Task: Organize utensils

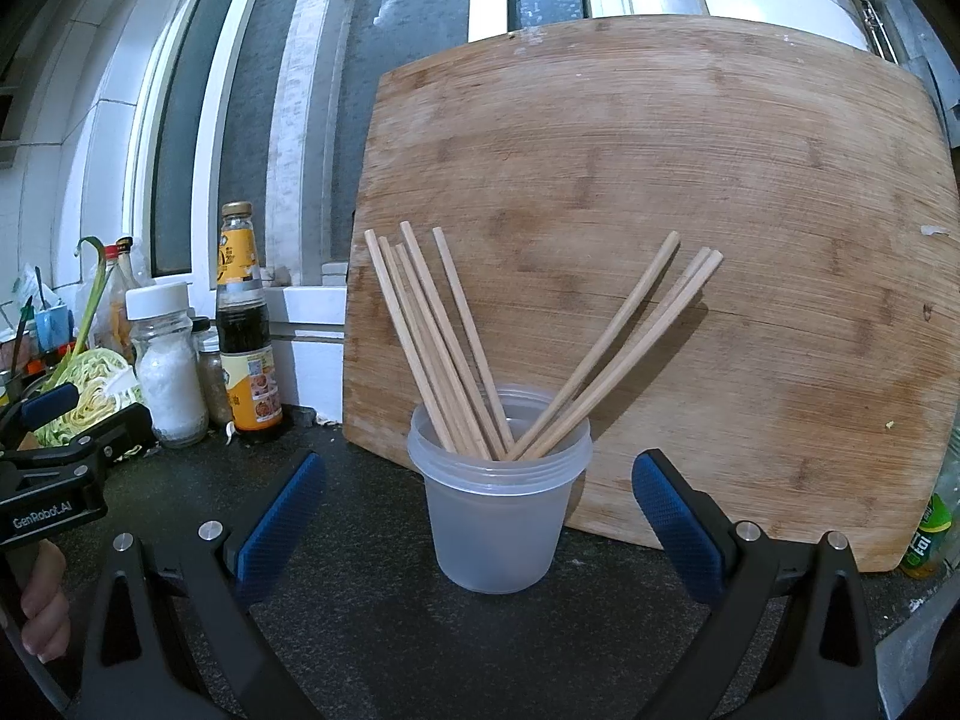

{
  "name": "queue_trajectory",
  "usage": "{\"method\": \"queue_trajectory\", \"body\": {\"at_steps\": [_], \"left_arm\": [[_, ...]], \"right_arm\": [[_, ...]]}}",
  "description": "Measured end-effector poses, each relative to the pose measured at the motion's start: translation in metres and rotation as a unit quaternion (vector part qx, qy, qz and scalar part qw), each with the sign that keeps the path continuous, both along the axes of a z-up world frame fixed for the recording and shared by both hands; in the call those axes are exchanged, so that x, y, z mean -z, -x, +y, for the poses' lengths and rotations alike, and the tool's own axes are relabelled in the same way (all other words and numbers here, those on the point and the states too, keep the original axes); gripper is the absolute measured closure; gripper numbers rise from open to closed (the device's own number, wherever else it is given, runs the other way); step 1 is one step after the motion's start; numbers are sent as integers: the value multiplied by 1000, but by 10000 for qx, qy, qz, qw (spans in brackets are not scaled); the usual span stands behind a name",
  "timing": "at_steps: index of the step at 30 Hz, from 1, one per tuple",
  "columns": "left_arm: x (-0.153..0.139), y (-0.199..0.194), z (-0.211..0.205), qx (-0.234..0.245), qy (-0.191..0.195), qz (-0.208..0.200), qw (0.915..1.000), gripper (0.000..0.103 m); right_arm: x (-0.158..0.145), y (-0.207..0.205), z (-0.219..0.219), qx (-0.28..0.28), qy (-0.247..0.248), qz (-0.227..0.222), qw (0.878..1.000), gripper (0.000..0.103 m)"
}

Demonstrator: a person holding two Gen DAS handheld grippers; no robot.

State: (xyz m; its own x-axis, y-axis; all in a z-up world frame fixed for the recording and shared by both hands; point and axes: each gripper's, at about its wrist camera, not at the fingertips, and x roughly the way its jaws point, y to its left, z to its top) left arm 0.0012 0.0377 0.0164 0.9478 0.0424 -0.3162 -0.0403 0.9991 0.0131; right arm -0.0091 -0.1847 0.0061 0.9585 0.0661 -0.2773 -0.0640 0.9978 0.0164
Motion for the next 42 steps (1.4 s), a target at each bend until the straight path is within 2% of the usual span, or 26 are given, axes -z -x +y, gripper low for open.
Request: {"method": "queue_trajectory", "body": {"at_steps": [42], "left_arm": [[1, -2, 1, -38, 7, 19, 10000, 0]], "right_arm": [[0, -2, -1, -28, 23, 16, 10000, 0]]}}
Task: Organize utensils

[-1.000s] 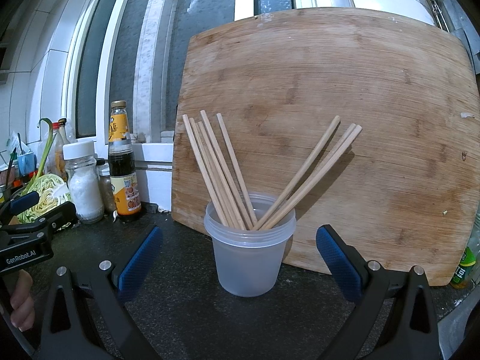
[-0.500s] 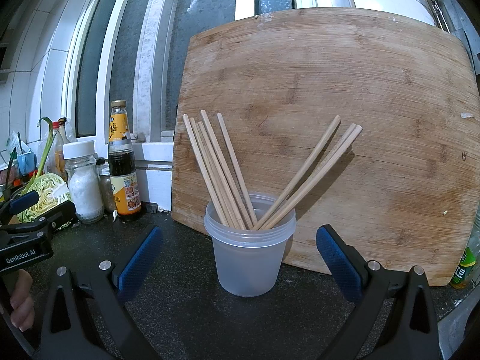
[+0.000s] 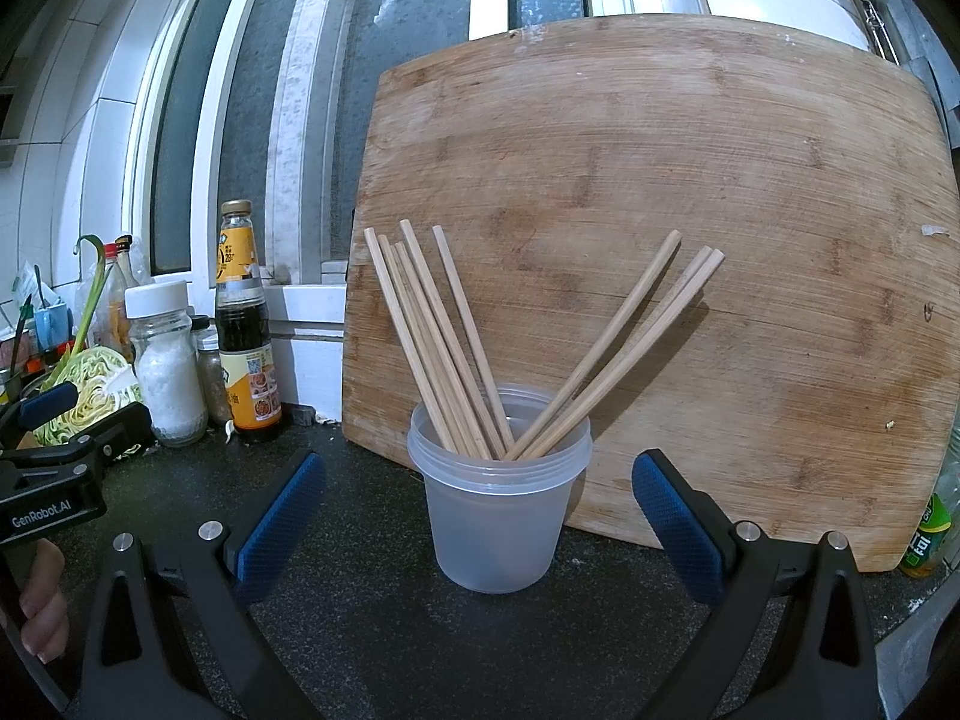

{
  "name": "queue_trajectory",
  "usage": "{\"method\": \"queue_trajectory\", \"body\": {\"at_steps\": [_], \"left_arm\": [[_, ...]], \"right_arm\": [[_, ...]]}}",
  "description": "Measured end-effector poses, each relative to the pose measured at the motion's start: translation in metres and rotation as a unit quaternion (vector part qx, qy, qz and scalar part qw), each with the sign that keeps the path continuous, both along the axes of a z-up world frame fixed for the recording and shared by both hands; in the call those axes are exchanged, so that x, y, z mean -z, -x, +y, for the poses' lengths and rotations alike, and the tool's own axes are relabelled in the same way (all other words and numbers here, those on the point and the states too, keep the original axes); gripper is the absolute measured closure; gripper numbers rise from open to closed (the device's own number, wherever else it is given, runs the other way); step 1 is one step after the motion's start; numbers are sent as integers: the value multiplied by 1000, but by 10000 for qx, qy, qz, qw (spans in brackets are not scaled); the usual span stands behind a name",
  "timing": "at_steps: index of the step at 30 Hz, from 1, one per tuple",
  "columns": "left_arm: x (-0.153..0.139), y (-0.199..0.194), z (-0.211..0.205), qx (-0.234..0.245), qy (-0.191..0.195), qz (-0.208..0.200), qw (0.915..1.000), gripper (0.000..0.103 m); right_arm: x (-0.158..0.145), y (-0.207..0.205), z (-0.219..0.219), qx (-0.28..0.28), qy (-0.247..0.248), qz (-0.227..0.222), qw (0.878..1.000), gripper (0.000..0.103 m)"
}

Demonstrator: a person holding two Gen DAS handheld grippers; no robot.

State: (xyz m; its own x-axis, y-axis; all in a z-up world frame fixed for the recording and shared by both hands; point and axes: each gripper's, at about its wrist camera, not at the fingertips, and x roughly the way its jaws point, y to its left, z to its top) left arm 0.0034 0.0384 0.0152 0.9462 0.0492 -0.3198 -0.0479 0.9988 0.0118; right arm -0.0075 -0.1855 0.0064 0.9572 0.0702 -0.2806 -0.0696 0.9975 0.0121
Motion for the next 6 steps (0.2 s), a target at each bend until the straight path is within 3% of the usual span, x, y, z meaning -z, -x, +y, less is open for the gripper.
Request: {"method": "queue_trajectory", "body": {"at_steps": [6], "left_arm": [[-1, 2, -1, 2, -21, -21, 10000, 0]], "right_arm": [[0, 0, 0, -3, 1, 2, 10000, 0]]}}
